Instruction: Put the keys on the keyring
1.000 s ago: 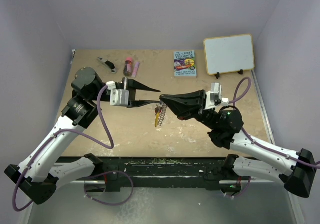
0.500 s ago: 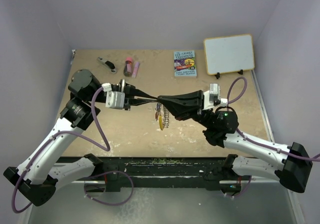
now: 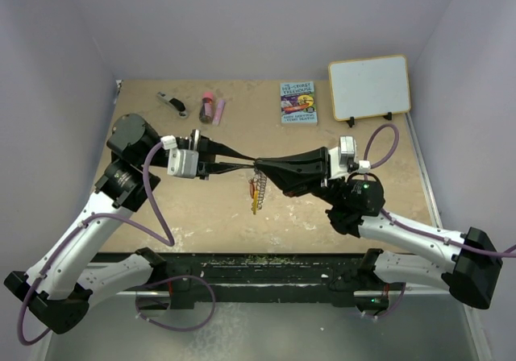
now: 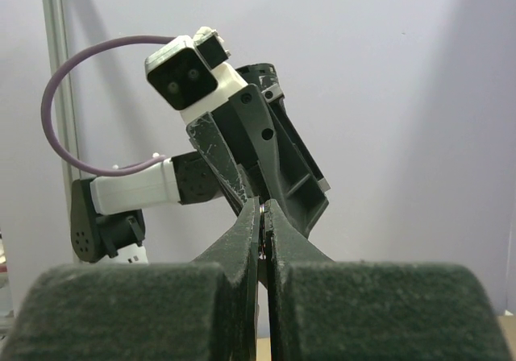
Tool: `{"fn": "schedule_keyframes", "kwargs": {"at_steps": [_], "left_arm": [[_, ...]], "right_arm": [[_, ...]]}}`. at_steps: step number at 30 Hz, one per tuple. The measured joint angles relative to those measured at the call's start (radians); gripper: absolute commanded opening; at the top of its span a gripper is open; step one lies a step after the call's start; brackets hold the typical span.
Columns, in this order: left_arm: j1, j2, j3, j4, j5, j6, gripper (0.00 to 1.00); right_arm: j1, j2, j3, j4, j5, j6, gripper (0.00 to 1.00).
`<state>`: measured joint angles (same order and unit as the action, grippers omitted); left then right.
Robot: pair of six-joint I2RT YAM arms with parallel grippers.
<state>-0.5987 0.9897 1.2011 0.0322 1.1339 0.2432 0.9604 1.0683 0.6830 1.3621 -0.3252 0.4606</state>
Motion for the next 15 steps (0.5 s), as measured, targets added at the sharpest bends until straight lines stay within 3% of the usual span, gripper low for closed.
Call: {"fn": "schedule_keyframes", "kwargs": {"at_steps": [15], "left_arm": [[0.001, 0.000, -0.005, 0.034, 0.000, -0.074, 0.18]], "right_arm": [[0.000, 0.040, 0.000, 0.066, -0.005, 0.001, 0.00]]}}
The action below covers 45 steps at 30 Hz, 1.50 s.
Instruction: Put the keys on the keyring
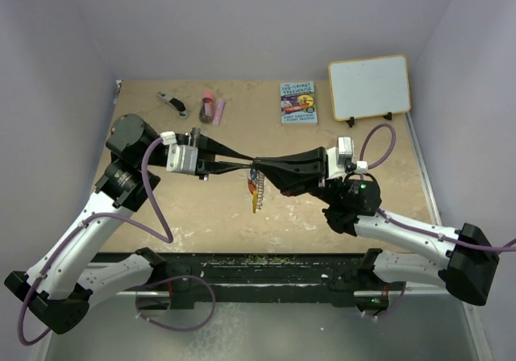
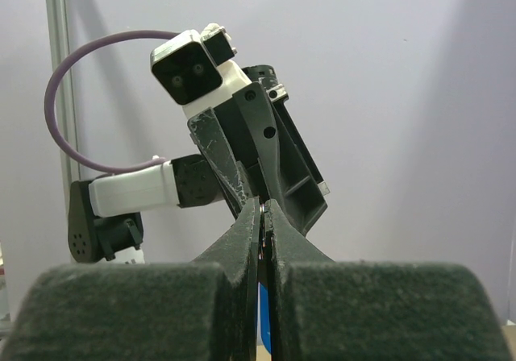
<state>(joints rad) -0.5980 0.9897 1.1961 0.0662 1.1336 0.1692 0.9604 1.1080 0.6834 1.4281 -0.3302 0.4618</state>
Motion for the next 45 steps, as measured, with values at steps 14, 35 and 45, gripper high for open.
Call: {"fn": "schedule_keyframes", "kwargs": {"at_steps": [14, 35, 45], "left_arm": [[-0.001, 0.001, 0.000, -0.053, 0.005, -0.024, 0.20], [-0.001, 0.012, 0.000, -0.020, -0.014, -0.098, 0.04], [0.000, 0.013, 0.000, -0.013, -0.013, -0.124, 0.03]], "right_arm": [[0.002, -0.004, 0.000, -0.038, 0.005, -0.031, 0.00], [0.044, -0.008, 0.010, -0.071, 0.056, -0.156, 0.00], [0.048, -0.011, 0.013, -0.082, 0.061, -0.167, 0.00]]}}
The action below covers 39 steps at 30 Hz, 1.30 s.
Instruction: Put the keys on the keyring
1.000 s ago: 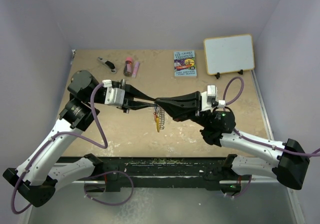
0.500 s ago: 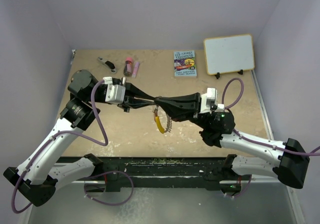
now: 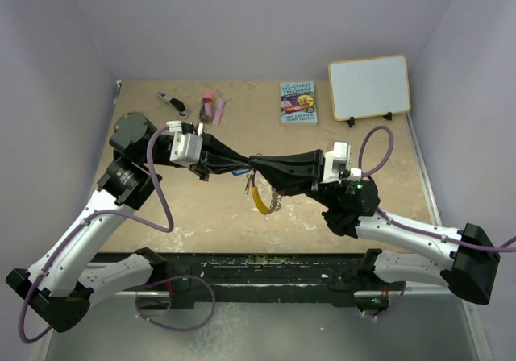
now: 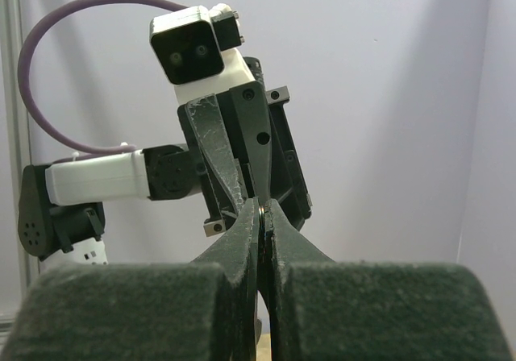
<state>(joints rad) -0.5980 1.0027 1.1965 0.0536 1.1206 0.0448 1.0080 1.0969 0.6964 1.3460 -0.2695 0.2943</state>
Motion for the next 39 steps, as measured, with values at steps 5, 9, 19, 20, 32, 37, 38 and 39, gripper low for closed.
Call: {"fn": "schedule_keyframes", "kwargs": {"at_steps": [5, 9, 19, 20, 32, 37, 38, 39], "left_arm": [[0.000, 0.003, 0.003, -0.019, 0.002, 0.024, 0.03], [0.000, 0.003, 0.008, -0.069, 0.005, 0.078, 0.03], [0.000, 0.016, 0.041, -0.224, 0.006, 0.219, 0.03], [0.000, 0.016, 0.046, -0.238, 0.006, 0.233, 0.03], [-0.001, 0.019, 0.114, -0.409, -0.002, 0.389, 0.03], [-0.001, 0.023, 0.114, -0.442, -0.005, 0.417, 0.03], [-0.001, 0.024, 0.114, -0.446, -0.006, 0.422, 0.03], [-0.001, 0.027, 0.115, -0.449, -0.006, 0.424, 0.03]], "right_arm": [[0.000, -0.014, 0.000, -0.034, 0.011, -0.001, 0.17], [0.002, -0.026, 0.000, -0.073, 0.025, -0.006, 0.22], [0.002, -0.041, 0.000, -0.151, 0.040, -0.006, 0.15], [0.003, -0.047, 0.000, -0.163, 0.041, -0.006, 0.18], [0.006, -0.198, -0.033, -0.253, 0.091, -0.006, 0.24], [0.006, -0.193, -0.033, -0.258, 0.095, -0.006, 0.24], [0.006, -0.187, -0.033, -0.258, 0.095, -0.006, 0.24], [0.006, -0.183, -0.033, -0.259, 0.095, -0.006, 0.25]]}}
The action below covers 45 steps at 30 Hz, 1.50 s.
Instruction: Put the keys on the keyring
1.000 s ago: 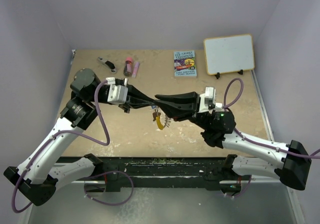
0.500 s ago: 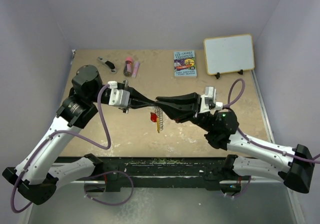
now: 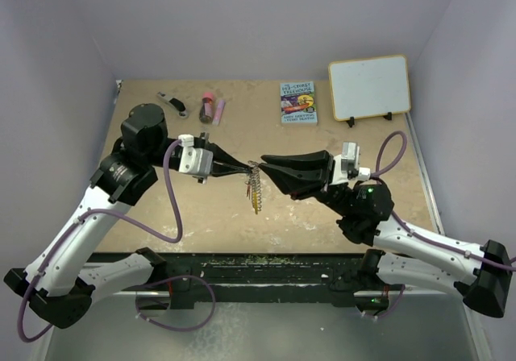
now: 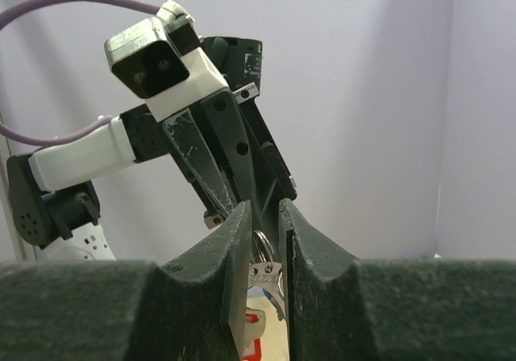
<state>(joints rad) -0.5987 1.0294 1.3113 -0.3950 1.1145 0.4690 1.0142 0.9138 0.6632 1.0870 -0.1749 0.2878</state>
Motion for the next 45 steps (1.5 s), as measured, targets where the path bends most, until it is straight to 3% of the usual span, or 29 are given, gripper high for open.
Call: {"fn": "schedule_keyframes", "kwargs": {"at_steps": [17, 25, 28, 32, 41, 45], "left_arm": [[0.000, 0.027, 0.046, -0.102, 0.032, 0.047, 0.03], [0.000, 0.030, 0.051, -0.109, 0.042, 0.047, 0.03], [0.001, 0.030, 0.057, -0.109, 0.046, 0.047, 0.03], [0.001, 0.030, 0.060, -0.110, 0.050, 0.047, 0.03], [0.001, 0.031, 0.068, -0.125, 0.050, 0.047, 0.03], [0.001, 0.031, 0.073, -0.132, 0.050, 0.047, 0.03]], "right_arm": [[0.000, 0.043, 0.014, -0.073, -0.079, -0.021, 0.27], [0.000, 0.054, 0.037, -0.080, -0.090, -0.035, 0.00], [0.000, 0.056, 0.045, -0.082, -0.106, -0.037, 0.00], [0.000, 0.059, 0.053, -0.088, -0.113, -0.037, 0.09], [0.000, 0.061, 0.057, -0.093, -0.113, -0.038, 0.07], [0.000, 0.061, 0.060, -0.099, -0.113, -0.038, 0.12]]}}
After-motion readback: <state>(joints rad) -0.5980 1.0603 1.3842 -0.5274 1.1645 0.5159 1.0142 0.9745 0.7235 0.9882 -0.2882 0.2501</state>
